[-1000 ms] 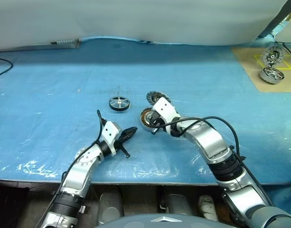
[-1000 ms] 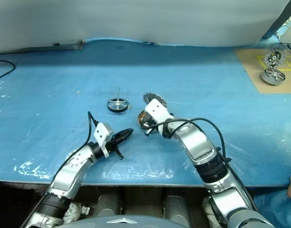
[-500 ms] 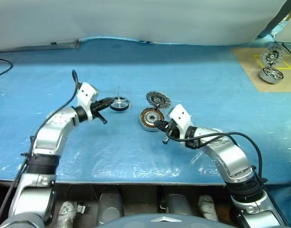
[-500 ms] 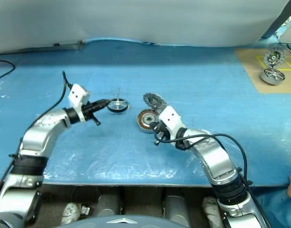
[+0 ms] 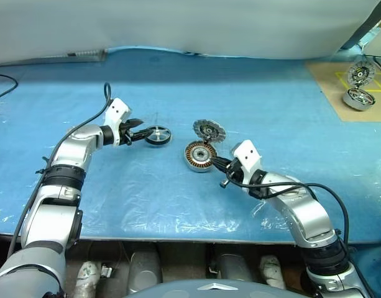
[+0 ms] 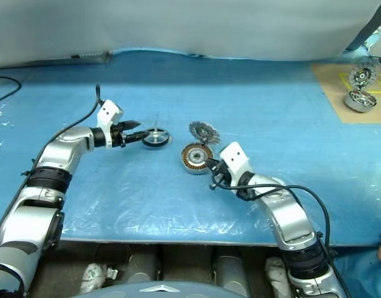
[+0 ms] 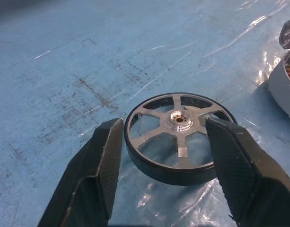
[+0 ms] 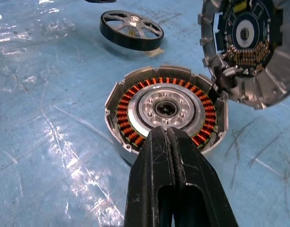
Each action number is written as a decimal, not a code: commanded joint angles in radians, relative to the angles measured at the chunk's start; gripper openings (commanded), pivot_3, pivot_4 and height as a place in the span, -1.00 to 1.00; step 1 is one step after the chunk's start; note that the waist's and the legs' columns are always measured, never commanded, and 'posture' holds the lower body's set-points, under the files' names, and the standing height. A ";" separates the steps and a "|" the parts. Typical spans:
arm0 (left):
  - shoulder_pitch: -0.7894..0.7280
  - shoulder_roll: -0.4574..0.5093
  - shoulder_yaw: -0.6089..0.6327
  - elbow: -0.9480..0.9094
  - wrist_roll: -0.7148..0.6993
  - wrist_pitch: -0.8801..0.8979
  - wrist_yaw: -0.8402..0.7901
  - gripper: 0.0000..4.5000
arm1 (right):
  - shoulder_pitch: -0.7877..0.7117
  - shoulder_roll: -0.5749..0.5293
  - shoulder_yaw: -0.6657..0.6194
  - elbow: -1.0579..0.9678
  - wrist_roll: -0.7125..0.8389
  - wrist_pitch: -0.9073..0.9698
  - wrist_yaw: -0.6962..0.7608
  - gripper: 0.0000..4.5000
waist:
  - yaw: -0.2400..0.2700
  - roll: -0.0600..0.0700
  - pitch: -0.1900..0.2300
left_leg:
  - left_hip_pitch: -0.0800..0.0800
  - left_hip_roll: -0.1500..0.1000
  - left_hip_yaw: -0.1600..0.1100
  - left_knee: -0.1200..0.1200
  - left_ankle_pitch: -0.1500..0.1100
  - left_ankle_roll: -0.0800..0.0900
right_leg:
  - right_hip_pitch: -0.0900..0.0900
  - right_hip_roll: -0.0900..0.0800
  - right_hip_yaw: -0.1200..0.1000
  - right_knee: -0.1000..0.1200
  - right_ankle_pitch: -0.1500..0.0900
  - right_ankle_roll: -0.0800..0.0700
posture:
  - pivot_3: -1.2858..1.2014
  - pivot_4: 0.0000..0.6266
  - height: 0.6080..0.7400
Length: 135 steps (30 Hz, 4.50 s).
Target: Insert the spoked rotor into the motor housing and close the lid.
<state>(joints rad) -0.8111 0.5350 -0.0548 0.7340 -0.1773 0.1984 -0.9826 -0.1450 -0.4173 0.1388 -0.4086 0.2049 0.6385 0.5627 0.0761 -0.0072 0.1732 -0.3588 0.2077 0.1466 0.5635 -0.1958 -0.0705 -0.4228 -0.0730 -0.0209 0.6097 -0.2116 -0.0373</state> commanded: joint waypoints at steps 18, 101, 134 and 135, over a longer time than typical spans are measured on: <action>-0.221 -0.105 -0.036 0.322 0.171 -0.156 0.014 0.98 | 0.007 0.018 -0.011 -0.035 0.008 -0.026 -0.030 -1.00 | 0.007 0.000 0.000 | -0.005 0.000 -0.001 0.000 0.000 0.000 | 0.000 0.000 -0.001 -0.001 0.000 0.000 | 0.03 -0.52 1.00; 0.044 -0.151 -0.015 -0.252 0.120 0.212 0.281 0.10 | -0.002 0.018 0.000 -0.024 0.008 -0.035 -0.012 -1.00 | 0.017 0.000 0.000 | -0.007 0.000 -0.001 -0.001 0.000 0.000 | -0.001 0.000 -0.002 -0.003 0.000 0.000 | 0.03 -0.52 1.00; 0.104 -0.155 -0.036 -0.314 0.126 0.290 0.295 -0.27 | -0.003 0.016 0.008 -0.009 0.003 -0.048 -0.004 -1.00 | 0.017 0.000 0.000 | -0.007 0.000 -0.001 -0.001 0.000 0.000 | -0.001 0.000 -0.002 -0.003 0.000 0.000 | 0.03 -0.52 1.00; 0.112 -0.155 -0.036 -0.325 0.124 0.300 0.296 -0.27 | -0.004 0.017 0.010 -0.009 0.003 -0.048 -0.004 -1.00 | 0.017 0.000 0.000 | -0.007 0.000 -0.001 -0.001 0.000 0.000 | -0.001 0.000 -0.002 -0.003 0.000 0.000 | 0.03 -0.52 1.00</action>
<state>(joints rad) -0.7221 0.3755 -0.0775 0.4305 -0.0525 0.4734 -0.6834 -0.1405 -0.4019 0.1488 -0.4056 0.2000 0.6112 0.5546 0.0934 -0.0074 0.1733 -0.3658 0.2078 0.1453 0.5621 -0.1958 -0.0705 -0.4240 -0.0735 -0.0230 0.6066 -0.2115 -0.0372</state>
